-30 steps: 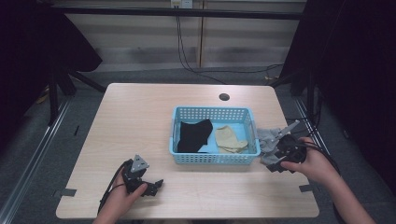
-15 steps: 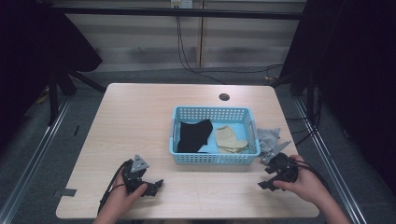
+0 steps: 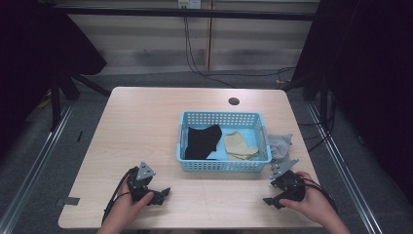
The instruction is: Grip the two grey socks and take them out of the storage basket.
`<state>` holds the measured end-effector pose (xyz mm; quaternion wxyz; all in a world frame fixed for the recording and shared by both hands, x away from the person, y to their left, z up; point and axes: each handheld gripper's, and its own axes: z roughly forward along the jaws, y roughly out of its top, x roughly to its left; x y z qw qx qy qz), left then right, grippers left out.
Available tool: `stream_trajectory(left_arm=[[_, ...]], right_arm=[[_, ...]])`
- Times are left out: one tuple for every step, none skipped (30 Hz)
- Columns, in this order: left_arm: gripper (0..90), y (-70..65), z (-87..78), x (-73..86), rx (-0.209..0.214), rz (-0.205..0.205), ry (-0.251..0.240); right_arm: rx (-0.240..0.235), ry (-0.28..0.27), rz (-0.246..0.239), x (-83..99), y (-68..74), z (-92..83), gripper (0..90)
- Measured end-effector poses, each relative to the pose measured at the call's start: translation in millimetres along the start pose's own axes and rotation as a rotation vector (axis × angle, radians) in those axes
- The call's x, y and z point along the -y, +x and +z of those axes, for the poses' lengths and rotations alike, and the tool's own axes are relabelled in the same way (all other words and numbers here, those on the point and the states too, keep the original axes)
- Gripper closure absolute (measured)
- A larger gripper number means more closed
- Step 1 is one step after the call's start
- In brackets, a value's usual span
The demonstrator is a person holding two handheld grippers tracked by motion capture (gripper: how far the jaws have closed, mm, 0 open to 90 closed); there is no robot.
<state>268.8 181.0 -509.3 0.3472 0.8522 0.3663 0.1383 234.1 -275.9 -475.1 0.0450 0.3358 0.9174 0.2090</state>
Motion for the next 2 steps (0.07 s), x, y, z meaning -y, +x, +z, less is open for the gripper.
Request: stream_trajectory(left_arm=[[0.0,0.0,0.0,0.0,0.000,0.000,0.000],[0.0,0.2,-0.1,-0.1,-0.001,0.003,0.001]], right_arm=[[0.001,-0.001,-0.002,0.4,-0.2,0.5,30.1],[0.002,0.002,-0.001,0.9,-0.4,0.8,29.9]])
